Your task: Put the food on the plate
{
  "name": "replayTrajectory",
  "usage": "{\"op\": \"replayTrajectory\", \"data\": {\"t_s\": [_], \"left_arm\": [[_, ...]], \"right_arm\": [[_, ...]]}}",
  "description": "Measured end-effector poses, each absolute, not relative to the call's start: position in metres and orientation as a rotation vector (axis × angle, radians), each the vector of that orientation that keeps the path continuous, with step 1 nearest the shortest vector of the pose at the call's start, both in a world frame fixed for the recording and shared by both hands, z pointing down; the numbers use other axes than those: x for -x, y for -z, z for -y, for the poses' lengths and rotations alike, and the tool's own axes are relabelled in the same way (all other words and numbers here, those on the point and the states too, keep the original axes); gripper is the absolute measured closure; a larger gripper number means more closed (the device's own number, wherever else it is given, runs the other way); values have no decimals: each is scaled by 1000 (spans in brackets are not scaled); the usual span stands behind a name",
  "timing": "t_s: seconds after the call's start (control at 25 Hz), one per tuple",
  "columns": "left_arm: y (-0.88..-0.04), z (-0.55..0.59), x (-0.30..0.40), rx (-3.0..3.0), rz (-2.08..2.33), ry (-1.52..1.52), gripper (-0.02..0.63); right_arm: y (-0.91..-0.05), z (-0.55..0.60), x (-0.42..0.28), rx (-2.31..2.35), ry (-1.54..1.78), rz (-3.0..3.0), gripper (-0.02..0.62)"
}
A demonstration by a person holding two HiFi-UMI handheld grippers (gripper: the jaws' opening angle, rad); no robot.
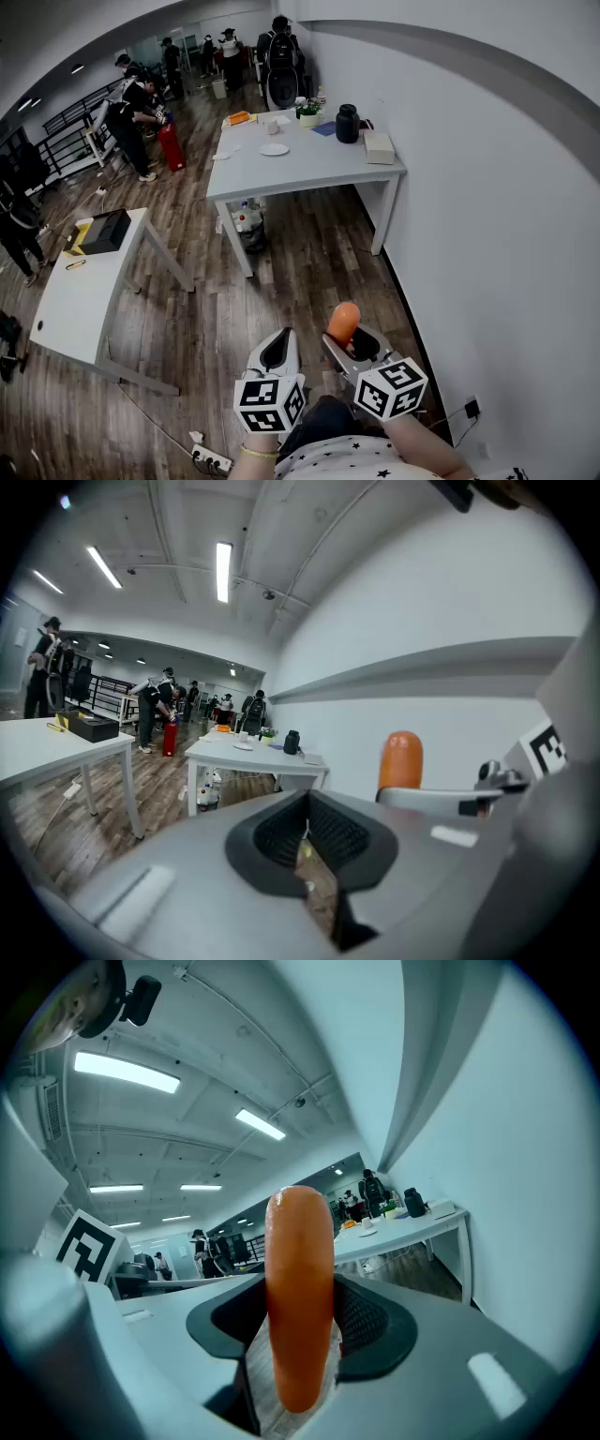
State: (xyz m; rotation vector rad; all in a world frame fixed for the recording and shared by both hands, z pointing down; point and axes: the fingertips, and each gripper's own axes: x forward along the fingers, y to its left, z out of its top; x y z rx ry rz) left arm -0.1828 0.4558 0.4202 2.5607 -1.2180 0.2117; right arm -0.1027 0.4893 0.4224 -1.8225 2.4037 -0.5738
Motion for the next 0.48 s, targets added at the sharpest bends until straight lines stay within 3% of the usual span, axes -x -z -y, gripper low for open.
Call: {"op": "replayTrajectory", "data": {"t_s": [0.48], "left_arm": [[-427,-408,155,-2569,1187,-271,598]], "right_arm": [[-421,-448,82,1823,605,-2378,377]]}}
